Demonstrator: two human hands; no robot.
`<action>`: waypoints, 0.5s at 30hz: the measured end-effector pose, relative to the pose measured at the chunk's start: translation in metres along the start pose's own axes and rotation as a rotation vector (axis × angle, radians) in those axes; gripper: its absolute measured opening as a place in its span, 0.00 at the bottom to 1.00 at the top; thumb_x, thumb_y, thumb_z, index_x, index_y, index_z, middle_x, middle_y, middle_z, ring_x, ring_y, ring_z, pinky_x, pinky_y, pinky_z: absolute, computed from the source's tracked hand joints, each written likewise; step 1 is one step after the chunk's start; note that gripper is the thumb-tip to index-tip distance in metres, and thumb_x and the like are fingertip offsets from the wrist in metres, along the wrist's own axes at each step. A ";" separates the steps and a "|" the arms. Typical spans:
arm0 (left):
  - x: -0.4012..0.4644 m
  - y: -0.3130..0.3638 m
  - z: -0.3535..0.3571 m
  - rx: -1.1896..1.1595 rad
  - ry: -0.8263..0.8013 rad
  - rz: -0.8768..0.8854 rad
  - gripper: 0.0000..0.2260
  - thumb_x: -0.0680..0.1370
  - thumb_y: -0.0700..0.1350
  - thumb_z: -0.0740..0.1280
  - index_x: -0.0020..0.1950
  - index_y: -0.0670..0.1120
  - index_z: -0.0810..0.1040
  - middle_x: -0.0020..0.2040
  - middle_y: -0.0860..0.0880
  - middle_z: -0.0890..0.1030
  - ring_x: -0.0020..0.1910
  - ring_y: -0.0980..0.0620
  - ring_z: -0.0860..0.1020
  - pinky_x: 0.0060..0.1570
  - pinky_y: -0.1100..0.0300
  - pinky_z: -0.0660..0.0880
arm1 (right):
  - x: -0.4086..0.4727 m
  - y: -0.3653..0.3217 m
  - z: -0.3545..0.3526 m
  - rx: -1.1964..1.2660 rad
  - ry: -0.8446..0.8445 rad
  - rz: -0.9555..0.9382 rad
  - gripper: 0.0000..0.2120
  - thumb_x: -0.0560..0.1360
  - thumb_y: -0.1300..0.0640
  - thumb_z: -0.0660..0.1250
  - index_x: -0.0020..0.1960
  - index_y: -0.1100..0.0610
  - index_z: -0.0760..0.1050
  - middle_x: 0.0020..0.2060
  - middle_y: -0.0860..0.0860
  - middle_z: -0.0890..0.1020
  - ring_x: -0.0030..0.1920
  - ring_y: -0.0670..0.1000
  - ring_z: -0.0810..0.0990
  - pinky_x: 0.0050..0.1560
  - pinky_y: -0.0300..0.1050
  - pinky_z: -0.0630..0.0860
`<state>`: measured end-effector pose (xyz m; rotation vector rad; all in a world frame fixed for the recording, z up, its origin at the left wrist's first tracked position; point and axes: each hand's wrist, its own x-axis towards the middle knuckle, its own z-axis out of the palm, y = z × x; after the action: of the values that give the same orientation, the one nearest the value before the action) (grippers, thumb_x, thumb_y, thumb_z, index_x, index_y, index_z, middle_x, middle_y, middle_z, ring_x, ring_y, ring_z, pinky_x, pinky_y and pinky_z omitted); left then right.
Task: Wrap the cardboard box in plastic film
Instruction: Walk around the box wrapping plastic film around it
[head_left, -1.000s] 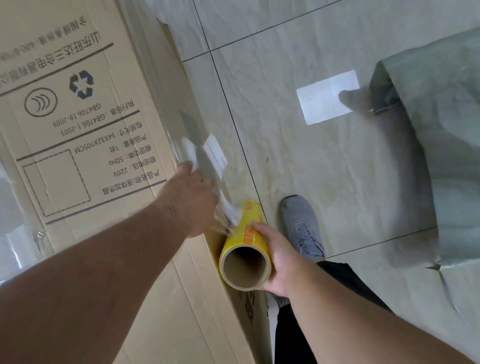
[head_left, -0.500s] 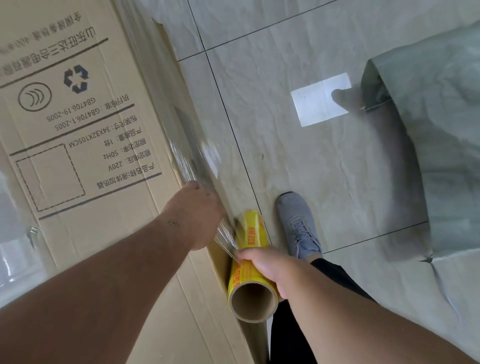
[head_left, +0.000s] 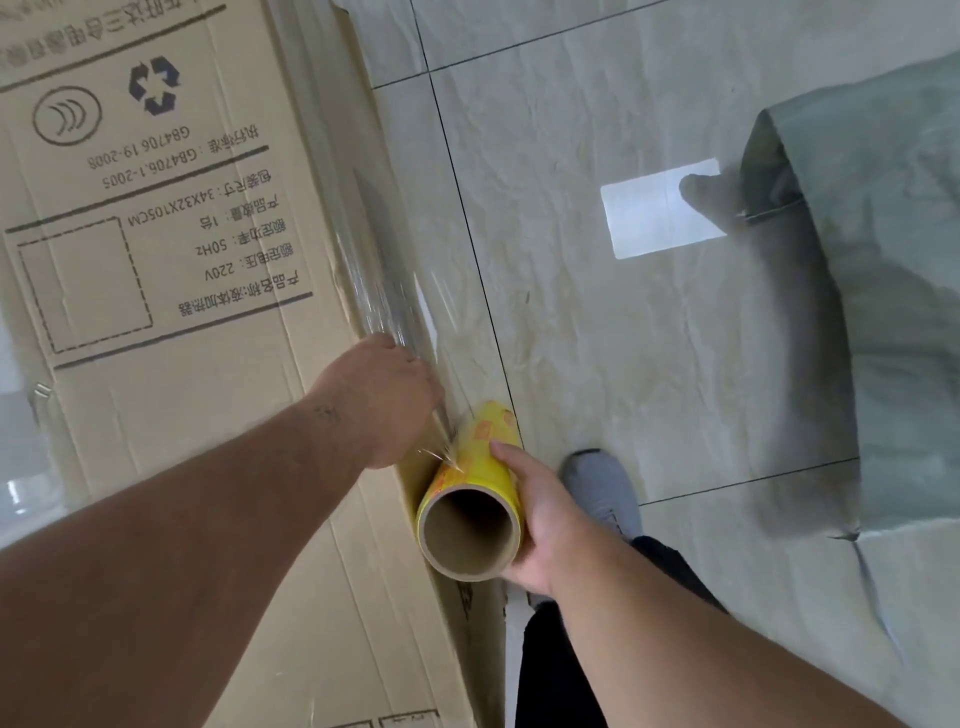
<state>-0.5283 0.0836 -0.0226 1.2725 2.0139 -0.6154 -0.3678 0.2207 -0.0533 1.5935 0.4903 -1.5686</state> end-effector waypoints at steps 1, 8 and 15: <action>0.000 0.001 0.000 0.003 -0.005 0.001 0.13 0.79 0.47 0.63 0.62 0.56 0.79 0.58 0.55 0.81 0.60 0.50 0.79 0.62 0.51 0.70 | 0.004 0.004 0.000 0.032 -0.026 0.002 0.36 0.71 0.37 0.82 0.70 0.58 0.81 0.56 0.63 0.90 0.57 0.66 0.90 0.66 0.69 0.83; -0.002 0.013 0.000 -0.017 -0.015 -0.026 0.15 0.78 0.46 0.62 0.65 0.55 0.77 0.59 0.53 0.81 0.61 0.49 0.79 0.64 0.49 0.70 | 0.003 0.007 -0.013 -0.114 -0.032 -0.052 0.32 0.73 0.36 0.79 0.68 0.56 0.83 0.56 0.62 0.90 0.58 0.64 0.90 0.68 0.67 0.82; -0.016 0.032 -0.006 0.057 -0.110 -0.012 0.16 0.79 0.47 0.62 0.66 0.55 0.76 0.60 0.50 0.79 0.63 0.46 0.77 0.67 0.48 0.67 | 0.019 0.028 -0.013 -0.727 0.152 -0.089 0.67 0.50 0.23 0.76 0.83 0.49 0.64 0.71 0.59 0.80 0.67 0.66 0.83 0.71 0.67 0.79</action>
<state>-0.4966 0.0914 -0.0079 1.2329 1.9277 -0.7374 -0.3350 0.2094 -0.0654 1.1303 1.0839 -1.1331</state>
